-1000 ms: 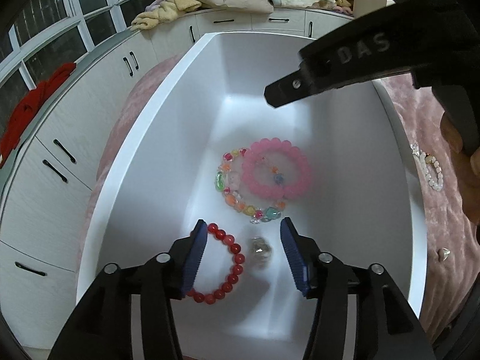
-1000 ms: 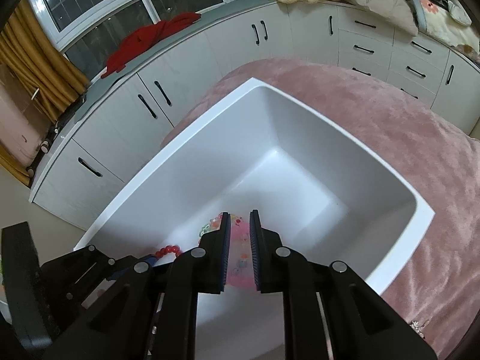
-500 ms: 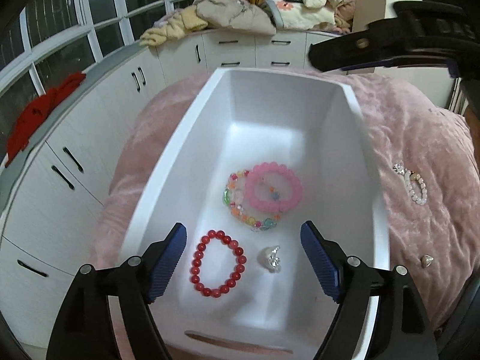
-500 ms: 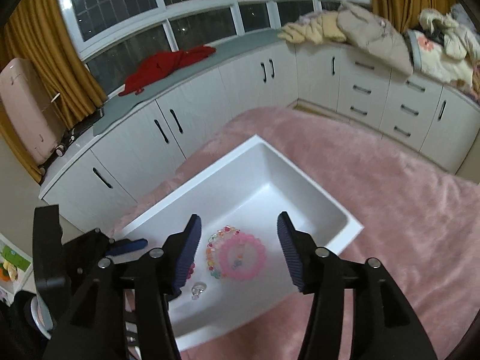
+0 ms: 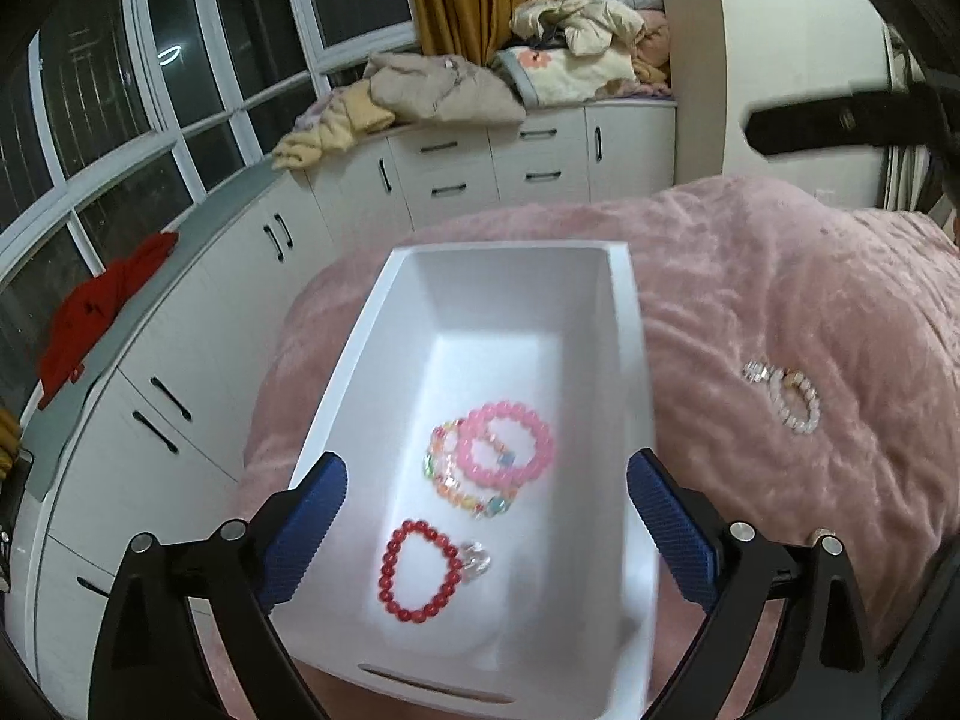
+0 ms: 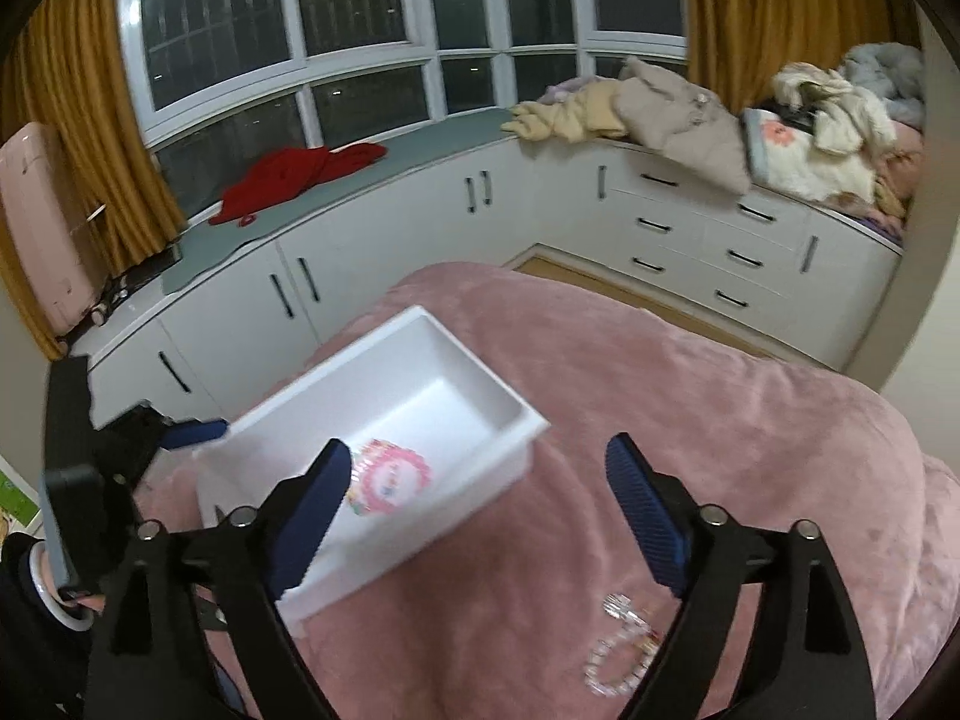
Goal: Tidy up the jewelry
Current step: 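Move both open tools back toward the remaining jewelry on the bed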
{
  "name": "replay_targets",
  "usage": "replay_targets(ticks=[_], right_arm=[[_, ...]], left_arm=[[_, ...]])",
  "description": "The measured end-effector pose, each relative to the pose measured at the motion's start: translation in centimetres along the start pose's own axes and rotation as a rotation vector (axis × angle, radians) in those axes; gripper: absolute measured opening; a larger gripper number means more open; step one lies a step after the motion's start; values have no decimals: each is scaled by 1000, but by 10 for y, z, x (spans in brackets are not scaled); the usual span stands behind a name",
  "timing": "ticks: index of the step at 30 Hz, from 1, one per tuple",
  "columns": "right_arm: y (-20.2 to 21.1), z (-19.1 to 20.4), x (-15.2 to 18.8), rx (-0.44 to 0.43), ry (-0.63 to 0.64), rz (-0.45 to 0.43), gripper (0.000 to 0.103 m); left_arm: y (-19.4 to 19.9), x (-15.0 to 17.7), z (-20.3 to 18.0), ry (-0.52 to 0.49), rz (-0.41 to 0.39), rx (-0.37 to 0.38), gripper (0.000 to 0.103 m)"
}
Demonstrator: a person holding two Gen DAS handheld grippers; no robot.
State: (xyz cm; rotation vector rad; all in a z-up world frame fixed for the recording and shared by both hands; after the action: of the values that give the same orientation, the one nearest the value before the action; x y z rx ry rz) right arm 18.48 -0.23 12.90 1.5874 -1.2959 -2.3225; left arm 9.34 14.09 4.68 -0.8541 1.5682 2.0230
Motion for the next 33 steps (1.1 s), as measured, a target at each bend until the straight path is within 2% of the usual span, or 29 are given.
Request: replay_targets(ticks=[6,12,19,24,31,33], right_arm=[[22,-43,25,61,-59,12,98],[27,-72,54,116,-85,65,98],[22,-97,89,177,-111,115,98],[12,-104,108,209,-93,150,98],[-8,-109,133,240,-75,180,98],[-14,-109,139,245,-67,189,90]], left_arm=[[12,-16,-23,25,-52,61,98],[20,-20,-62,-31,-104,125,99],[9,-17,-114,-111,-57,217,99],[-4,-7,-145,-161,-22,252,99],[-32,13,-163,-143,61,295,99],[-38,19,-167,-143,75,300,99]])
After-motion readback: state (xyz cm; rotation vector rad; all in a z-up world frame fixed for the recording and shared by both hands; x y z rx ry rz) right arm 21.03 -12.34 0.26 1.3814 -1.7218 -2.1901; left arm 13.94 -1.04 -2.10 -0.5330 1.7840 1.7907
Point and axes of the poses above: each gripper's, at about its wrist camera, not at the fingertips, and y roughly against the way its jaws point, z to its left, x to its underside, the point moved 2 cm from there along -y, roughly the way its jaws point, and after that the axes turned 1 degree about -z, right-handed, at the moved point
